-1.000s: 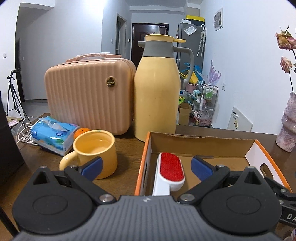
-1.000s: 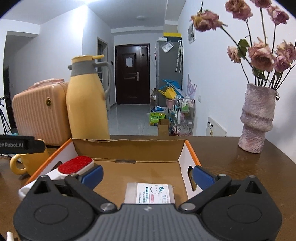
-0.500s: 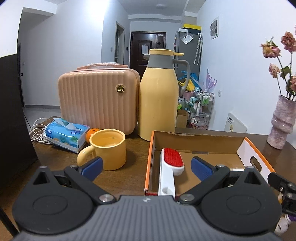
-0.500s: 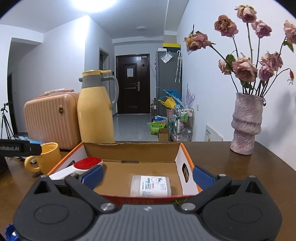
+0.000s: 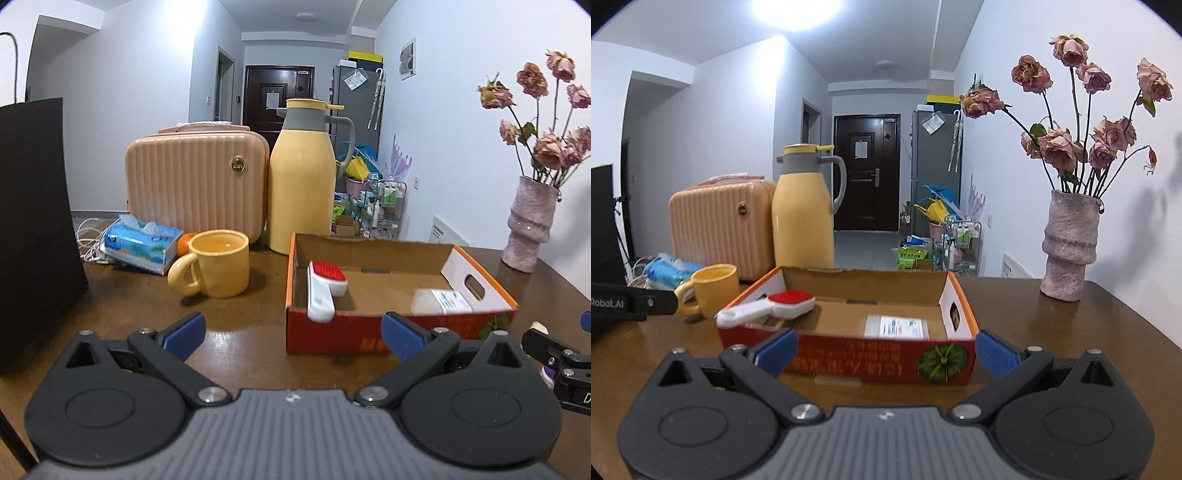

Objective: Organize rigid objects
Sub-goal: 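Withdraw both tools from the box toward the remaining items on the table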

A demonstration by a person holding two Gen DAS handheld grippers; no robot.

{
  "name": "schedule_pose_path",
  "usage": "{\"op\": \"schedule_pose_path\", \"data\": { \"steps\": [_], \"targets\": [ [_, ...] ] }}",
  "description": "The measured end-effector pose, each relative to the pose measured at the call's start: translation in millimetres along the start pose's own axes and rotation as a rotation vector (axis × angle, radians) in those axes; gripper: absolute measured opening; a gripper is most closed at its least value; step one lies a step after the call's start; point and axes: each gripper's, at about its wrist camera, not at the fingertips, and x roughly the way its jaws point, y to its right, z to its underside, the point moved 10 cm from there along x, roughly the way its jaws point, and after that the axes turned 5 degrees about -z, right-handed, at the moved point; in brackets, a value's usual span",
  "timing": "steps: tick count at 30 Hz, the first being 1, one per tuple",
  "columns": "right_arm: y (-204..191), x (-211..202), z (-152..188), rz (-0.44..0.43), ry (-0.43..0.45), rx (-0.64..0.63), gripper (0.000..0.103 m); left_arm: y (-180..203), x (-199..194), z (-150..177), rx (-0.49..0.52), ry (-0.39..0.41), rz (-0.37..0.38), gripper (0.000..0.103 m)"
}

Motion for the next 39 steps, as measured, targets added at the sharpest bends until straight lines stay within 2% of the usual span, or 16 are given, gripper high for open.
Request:
{"op": "schedule_pose_path", "data": {
  "steps": [12, 20, 26, 39],
  "targets": [
    [-13, -51, 43, -0.011, -0.042, -0.033, 0.103, -15, -35, 42, 0.022, -0.029, 0.021, 0.103],
    [-25, -67, 74, -0.039, -0.097, -0.049, 0.103, -30, -37, 68, 0.028, -0.069, 0.037, 0.103],
    [-31, -67, 92, -0.056, -0.143, -0.052, 0.103, -35, -34, 81, 0.054, -0.082, 0.041, 0.103],
    [-52, -36, 93, -0.093, -0.188, -0.070, 0.103, -57, -10, 88, 0.037, -0.122, 0.012, 0.103]
  ]
}}
